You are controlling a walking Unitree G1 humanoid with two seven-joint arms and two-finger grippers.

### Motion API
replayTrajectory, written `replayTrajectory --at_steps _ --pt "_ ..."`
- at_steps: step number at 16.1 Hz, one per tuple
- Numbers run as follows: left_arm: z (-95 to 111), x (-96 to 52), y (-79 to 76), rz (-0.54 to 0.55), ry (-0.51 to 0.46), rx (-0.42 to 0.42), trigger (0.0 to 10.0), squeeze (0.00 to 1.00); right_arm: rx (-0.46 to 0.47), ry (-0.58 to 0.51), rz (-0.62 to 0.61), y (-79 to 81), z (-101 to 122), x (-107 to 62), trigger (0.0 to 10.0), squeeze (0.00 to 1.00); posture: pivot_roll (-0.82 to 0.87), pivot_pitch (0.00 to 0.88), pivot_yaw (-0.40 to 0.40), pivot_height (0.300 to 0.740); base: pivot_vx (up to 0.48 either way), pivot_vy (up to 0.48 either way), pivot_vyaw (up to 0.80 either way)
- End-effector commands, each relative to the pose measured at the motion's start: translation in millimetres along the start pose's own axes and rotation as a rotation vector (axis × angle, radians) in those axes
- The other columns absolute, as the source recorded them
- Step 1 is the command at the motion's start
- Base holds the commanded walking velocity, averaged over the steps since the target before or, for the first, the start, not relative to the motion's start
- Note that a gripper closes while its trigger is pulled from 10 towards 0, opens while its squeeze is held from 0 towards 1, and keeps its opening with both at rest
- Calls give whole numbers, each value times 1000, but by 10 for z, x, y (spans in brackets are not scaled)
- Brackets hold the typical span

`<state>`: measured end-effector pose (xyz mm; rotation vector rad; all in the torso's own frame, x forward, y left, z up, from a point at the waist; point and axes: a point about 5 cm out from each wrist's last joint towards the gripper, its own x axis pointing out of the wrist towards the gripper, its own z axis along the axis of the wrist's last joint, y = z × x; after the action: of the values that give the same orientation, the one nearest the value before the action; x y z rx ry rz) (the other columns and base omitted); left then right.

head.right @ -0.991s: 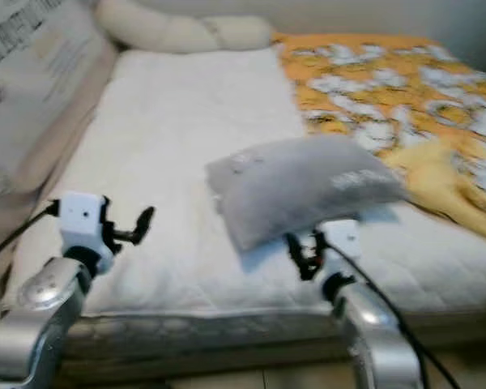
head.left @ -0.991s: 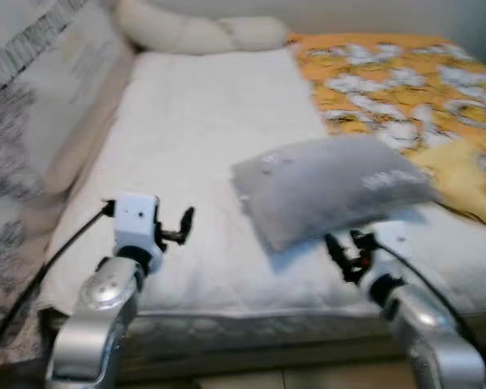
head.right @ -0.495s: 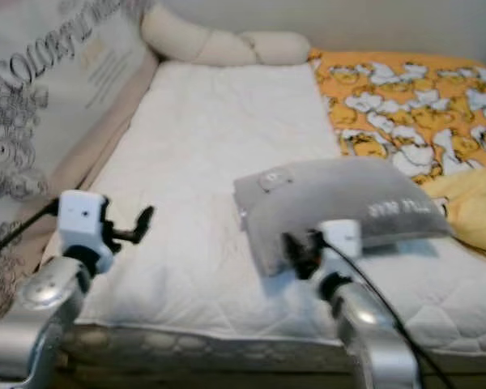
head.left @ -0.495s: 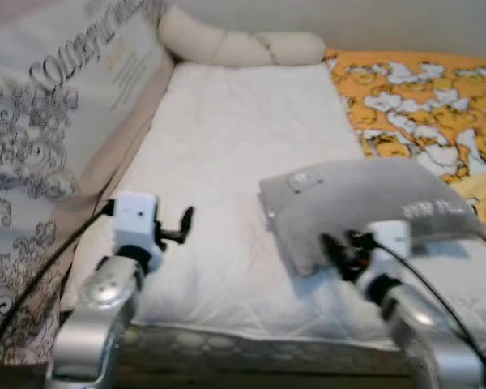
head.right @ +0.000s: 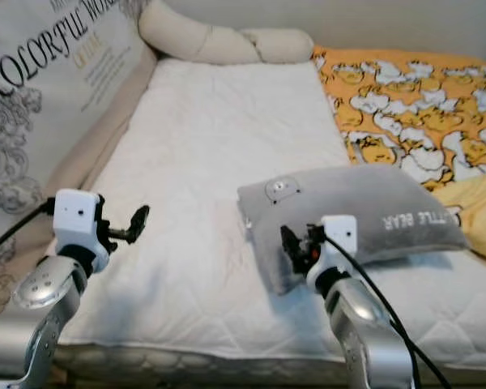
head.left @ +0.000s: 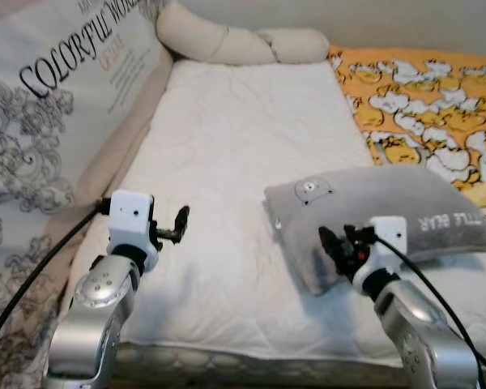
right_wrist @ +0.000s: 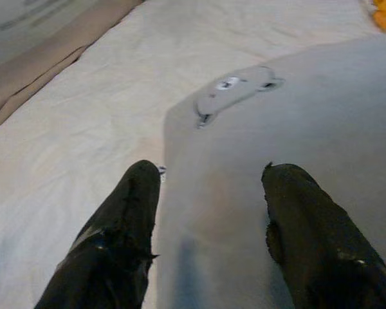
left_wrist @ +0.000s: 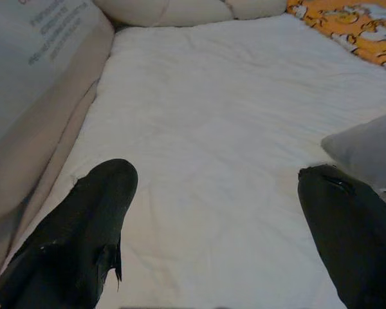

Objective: Clean up the room

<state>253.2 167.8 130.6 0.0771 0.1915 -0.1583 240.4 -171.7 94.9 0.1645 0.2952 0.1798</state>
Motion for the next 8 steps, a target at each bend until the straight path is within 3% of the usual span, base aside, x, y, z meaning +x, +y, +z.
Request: replayTrajectory --at_steps 1,4,8 --pt "10 19 -59 -32 -2 4 10000 0 29 13 -88 -150 -20 -36 10000 1000 22 0 -3 740 0 0 0" --pt "22 56 -59 -63 2 19 10000 0 194 -1 -283 -423 -33 -20 10000 1000 18 0 1 740 0 0 0" --pt "42 106 -112 -192 17 41 10000 0 344 -17 -408 -650 -31 51 10000 1000 15 0 1 740 0 0 0"
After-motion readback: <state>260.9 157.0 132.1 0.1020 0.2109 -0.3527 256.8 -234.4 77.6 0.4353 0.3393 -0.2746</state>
